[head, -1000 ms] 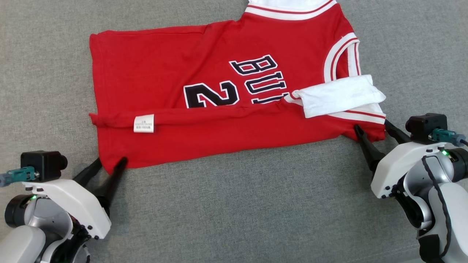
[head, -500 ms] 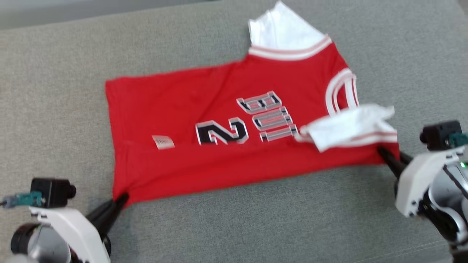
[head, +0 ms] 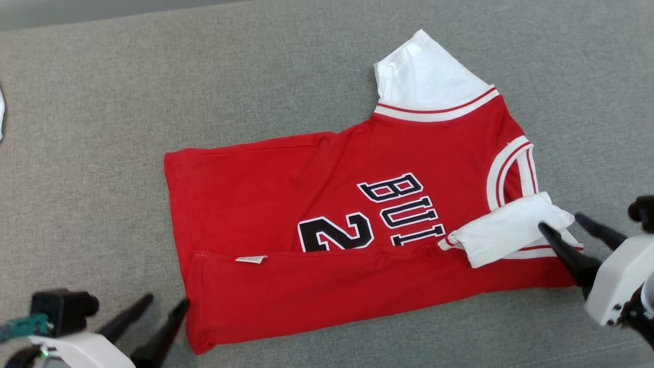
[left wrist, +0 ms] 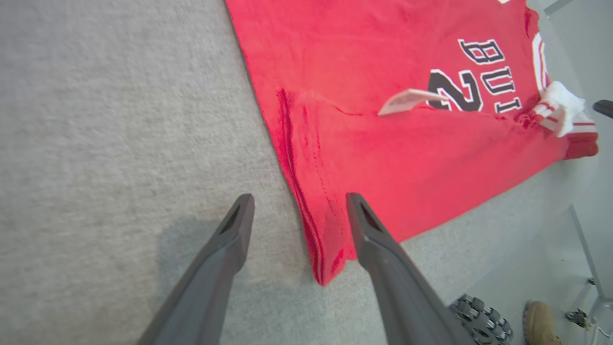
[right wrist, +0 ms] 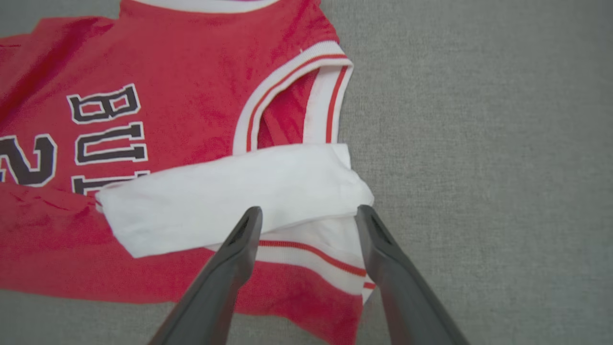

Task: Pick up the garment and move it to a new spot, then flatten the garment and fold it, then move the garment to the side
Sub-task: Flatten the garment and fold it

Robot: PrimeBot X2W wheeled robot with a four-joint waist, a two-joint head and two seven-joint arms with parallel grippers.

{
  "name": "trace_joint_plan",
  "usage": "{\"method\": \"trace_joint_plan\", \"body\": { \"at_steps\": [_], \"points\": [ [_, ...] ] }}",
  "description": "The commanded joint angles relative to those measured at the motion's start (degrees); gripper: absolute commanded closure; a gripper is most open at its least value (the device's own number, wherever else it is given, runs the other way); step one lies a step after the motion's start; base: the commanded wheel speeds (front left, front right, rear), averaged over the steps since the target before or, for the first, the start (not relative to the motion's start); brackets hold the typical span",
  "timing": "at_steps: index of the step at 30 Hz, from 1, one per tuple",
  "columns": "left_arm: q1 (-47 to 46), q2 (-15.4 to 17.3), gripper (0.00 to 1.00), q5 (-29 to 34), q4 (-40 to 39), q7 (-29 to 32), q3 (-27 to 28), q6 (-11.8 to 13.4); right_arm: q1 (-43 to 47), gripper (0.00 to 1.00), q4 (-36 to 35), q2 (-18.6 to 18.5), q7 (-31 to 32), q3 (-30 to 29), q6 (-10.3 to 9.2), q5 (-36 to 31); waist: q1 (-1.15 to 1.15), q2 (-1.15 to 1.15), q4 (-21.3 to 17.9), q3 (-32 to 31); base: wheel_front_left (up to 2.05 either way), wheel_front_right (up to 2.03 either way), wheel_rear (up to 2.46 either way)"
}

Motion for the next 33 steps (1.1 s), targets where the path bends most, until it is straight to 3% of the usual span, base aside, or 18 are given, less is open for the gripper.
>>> {"method": "trace_joint_plan", "body": {
  "at_steps": [1, 5, 9, 14, 20, 26, 33],
  "points": [
    [-3.5, 1.8, 0.0, 1.3, -1.7, -0.2, 2.2, 1.0, -3.1, 0.0, -3.9, 0.2, 0.7, -1.9, 0.01, 2.3, 0.0, 0.0, 0.9, 2.3, 0.0, 0.0, 0.0],
    [-11.2, 4.3, 0.0, 3.0, -2.8, 2.0, 4.8, 1.1, -10.8, 0.0, -7.2, -0.4, 3.2, -3.7, 0.01, 1.1, 0.0, 0.0, 1.8, 6.3, 0.0, 0.0, 0.0],
    [-19.4, 2.7, 0.0, 3.4, 0.0, 5.2, 3.4, -0.2, -19.1, 0.0, -4.6, 1.2, 4.4, -2.8, 0.01, -1.7, 0.0, 0.0, 2.9, 9.5, 0.0, 0.0, 0.0],
    [-32.2, -1.1, 0.0, 5.2, 8.8, 9.5, -0.6, -3.1, -32.3, 0.0, 5.7, 5.8, 2.8, 0.3, 0.01, -7.0, 0.0, 0.0, 4.2, 13.0, 0.0, 0.0, 0.0],
    [-41.8, -5.6, 0.0, 7.1, 18.0, 11.7, -4.5, -6.3, -42.4, 0.0, 19.2, 8.3, -1.3, 2.0, 0.01, -12.2, 0.0, 0.0, 6.5, 14.1, 0.0, 0.0, 0.0],
    [-46.4, -10.2, 0.0, 6.4, 22.1, 13.3, -7.6, -9.6, -48.3, 0.0, 29.5, 9.0, -5.1, 2.0, 0.01, -15.6, 0.0, 0.0, 8.1, 14.8, 0.0, 0.0, 0.0],
    [-49.0, -12.6, 0.0, 7.2, 25.2, 14.3, -10.4, -11.9, -51.6, 0.0, 38.8, 10.3, -10.4, 1.0, 0.01, -17.4, 0.0, 0.0, 9.1, 15.0, 0.0, 0.0, 0.0]
  ]
}}
